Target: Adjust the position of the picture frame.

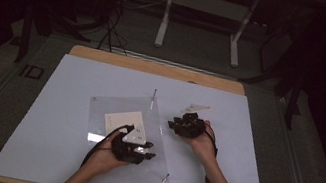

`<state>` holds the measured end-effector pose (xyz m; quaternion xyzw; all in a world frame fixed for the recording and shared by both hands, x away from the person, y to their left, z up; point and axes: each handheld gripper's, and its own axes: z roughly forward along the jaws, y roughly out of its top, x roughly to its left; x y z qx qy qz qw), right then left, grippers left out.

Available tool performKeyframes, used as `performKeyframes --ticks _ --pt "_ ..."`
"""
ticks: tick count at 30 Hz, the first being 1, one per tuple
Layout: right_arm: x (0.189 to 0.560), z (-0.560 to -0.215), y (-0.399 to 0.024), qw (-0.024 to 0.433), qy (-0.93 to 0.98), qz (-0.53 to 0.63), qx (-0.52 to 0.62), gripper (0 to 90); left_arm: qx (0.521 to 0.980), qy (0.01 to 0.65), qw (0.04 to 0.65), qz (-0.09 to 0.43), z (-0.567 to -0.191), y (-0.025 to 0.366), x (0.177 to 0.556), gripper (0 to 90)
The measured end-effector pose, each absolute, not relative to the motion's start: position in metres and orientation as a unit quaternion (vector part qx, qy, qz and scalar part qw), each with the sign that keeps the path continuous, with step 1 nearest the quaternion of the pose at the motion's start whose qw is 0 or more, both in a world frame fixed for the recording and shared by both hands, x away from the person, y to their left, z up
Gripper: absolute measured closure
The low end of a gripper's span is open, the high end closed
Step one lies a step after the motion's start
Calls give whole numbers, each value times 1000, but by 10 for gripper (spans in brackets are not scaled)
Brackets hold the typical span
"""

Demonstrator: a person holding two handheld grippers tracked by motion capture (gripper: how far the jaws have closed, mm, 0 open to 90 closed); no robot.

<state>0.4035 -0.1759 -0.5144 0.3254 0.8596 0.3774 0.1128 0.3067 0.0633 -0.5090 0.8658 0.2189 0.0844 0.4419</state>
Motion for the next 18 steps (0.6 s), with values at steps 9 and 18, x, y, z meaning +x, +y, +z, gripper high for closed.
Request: performKeyframes --ticks 9,18 --pt "352 -516 -196 102 860 408 290 726 855 289 418 106 -507 73 363 574" --pt "313 -527 -209 85 868 411 264 777 832 368 391 139 -511 78 427 590"
